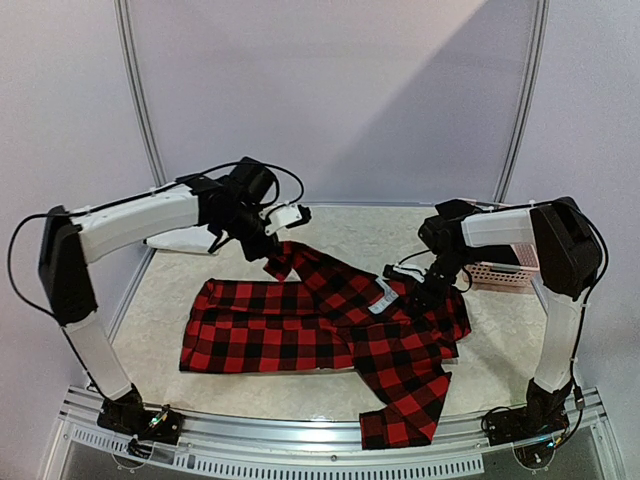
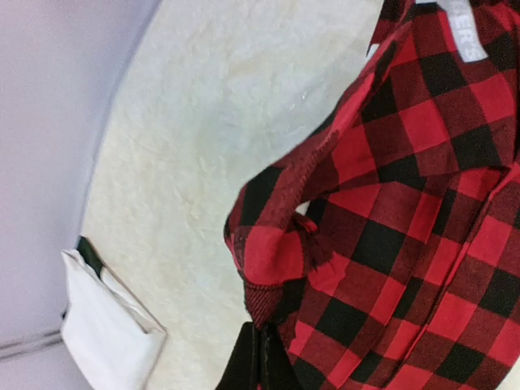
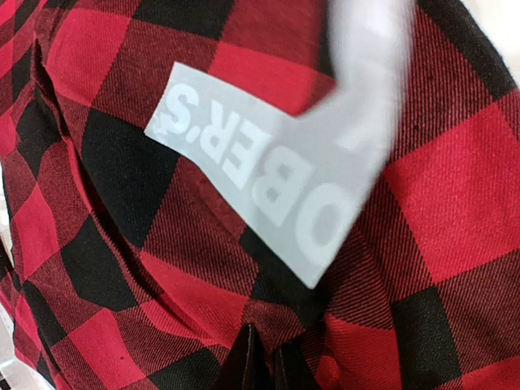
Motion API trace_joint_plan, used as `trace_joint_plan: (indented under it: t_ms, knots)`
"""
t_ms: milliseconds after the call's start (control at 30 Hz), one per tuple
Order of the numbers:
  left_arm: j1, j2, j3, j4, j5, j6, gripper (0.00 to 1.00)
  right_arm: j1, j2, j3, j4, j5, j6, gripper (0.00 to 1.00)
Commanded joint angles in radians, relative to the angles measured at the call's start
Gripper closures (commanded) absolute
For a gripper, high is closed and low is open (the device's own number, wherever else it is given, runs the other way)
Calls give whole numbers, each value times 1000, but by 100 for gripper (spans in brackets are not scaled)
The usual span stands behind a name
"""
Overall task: Fold and stack the mixed laundry pile
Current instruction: Adjust the rectangle-folded shirt at the center of the board.
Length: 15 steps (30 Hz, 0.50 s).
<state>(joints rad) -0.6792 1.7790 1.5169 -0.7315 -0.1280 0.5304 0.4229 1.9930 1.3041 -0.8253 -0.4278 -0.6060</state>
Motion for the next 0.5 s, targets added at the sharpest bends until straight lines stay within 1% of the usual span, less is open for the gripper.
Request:
trace_joint_plan:
  t_ms: [0,67,200,333,467]
  knots:
    - [-29,-176,-184,146,58,212,100,-18,10,-13,34,71,13,91]
    - [-50,-235,-271,178,64,273,100,-18,10,-14,36,75,13,91]
    - [-99,-299,-402,198,-27,366,100,-20,7,-15,34,74,12,91]
    - [-127,-339,-488,201,-98,449,100,-19,3,-19,32,73,12,91]
    - [-157,-354,-551,296,-209,512,100,-18,-6,-25,30,62,4,91]
